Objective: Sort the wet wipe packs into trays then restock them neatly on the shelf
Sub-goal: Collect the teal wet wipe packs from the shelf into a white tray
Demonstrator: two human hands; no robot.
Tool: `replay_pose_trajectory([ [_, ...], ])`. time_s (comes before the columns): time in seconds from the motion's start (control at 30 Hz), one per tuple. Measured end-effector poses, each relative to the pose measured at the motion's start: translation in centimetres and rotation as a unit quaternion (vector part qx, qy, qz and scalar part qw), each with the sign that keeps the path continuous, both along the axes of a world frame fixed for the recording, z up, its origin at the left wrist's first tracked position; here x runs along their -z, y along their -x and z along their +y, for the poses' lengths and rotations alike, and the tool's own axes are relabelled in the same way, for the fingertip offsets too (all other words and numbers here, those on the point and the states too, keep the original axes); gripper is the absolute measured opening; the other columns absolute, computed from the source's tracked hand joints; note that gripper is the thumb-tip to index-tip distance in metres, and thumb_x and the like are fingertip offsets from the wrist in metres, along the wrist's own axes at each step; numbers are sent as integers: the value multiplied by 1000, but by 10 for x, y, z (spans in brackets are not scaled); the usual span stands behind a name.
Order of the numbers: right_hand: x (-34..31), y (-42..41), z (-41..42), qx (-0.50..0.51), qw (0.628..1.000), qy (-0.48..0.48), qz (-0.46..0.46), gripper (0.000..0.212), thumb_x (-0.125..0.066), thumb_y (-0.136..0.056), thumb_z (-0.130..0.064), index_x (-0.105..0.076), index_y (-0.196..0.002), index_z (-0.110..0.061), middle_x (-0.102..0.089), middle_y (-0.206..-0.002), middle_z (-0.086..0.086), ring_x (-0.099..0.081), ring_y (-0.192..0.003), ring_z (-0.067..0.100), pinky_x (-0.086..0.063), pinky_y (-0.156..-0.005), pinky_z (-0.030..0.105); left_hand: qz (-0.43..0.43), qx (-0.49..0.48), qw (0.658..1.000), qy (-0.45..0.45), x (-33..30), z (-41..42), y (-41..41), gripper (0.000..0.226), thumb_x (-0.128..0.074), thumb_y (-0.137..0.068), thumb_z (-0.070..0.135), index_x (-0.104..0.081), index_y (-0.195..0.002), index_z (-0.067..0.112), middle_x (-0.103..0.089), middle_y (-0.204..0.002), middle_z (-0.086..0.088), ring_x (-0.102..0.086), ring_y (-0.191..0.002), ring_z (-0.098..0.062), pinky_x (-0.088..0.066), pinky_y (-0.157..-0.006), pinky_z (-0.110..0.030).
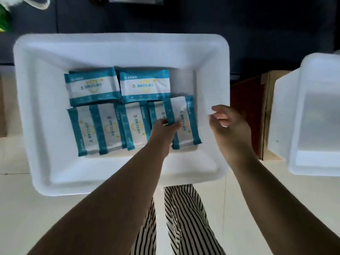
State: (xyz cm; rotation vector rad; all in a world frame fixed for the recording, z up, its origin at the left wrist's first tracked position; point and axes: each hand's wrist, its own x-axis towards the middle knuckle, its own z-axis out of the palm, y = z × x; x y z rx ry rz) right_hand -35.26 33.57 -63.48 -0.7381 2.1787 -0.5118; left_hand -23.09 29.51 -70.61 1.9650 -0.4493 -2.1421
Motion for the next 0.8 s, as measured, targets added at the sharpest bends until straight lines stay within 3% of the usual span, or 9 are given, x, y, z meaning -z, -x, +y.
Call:
replay_pose_trajectory([
  [0.1,2,16,5,-8,997,2,73,41,-60,-89,-28,-50,-128,-19,-51,-111,-8,-49,-93,3,-42,-80,14,-83,66,994,39,19,1,25,19,-60,-87,8,-58,-106,6,-62,-96,-8,-58,-88,-21,-51,-77,-33],
  [0.2,22,25,10,28,998,-59,23,49,-60,-88,-31,-46,-132,-16,-53,-124,-1,-50,-108,13,-41,-91,28,-183,209,952,128,29,3,31,21,-56,-91,17,-61,-107,4,-56,-86,-2,-54,-80,-18,-50,-65,-26],
  [0.27,33,22,12,41,996,-79,-15,43,-57,-90,-32,-50,-128,-11,-56,-117,1,-53,-108,18,-41,-88,26,-211,287,918,173,28,5,29,19,-54,-93,22,-62,-102,8,-56,-90,-3,-52,-69,-14,-43,-49,-13],
  [0.33,39,19,13,68,995,-68,-34,38,-55,-91,-32,-52,-121,-9,-57,-108,1,-55,-104,19,-43,-86,29,-229,337,893,192,27,9,21,19,-52,-93,23,-62,-99,8,-59,-92,-6,-49,-63,-13,-35,-39,-13],
  [0.4,42,16,14,78,995,-61,-31,40,-55,-91,-33,-51,-121,-7,-59,-112,5,-55,-106,22,-45,-89,32,-235,355,884,194,28,12,12,19,-54,-91,22,-60,-104,9,-64,-99,-7,-54,-75,-18,-40,-55,-22],
  [0.47,41,16,13,71,995,-68,-29,44,-54,-92,-34,-49,-125,-5,-58,-119,9,-53,-108,21,-42,-88,29,-217,320,908,163,22,13,4,29,-57,-89,20,-55,-117,11,-64,-106,-8,-59,-90,-25,-47,-70,-29],
  [0.53,32,17,12,56,994,-86,-34,45,-53,-93,-33,-47,-127,-5,-56,-123,10,-52,-108,20,-37,-84,24,-197,293,925,142,4,13,-6,39,-58,-90,22,-49,-126,12,-62,-105,-7,-59,-92,-26,-50,-72,-30],
  [0.6,16,20,8,49,995,-86,-31,46,-54,-93,-32,-45,-132,-9,-55,-129,8,-52,-114,21,-36,-85,22,-185,332,907,179,-22,11,-16,36,-57,-91,25,-52,-124,11,-63,-107,-6,-57,-86,-19,-44,-63,-24],
  [0.8,-112,24,-21,2,1000,8,-17,38,-54,-93,-26,-50,-129,-14,-55,-127,0,-51,-118,16,-33,-87,18,-166,407,835,331,-165,-40,-37,30,-54,-92,22,-56,-119,10,-63,-105,1,-56,-95,-11,-34,-76,-15],
])
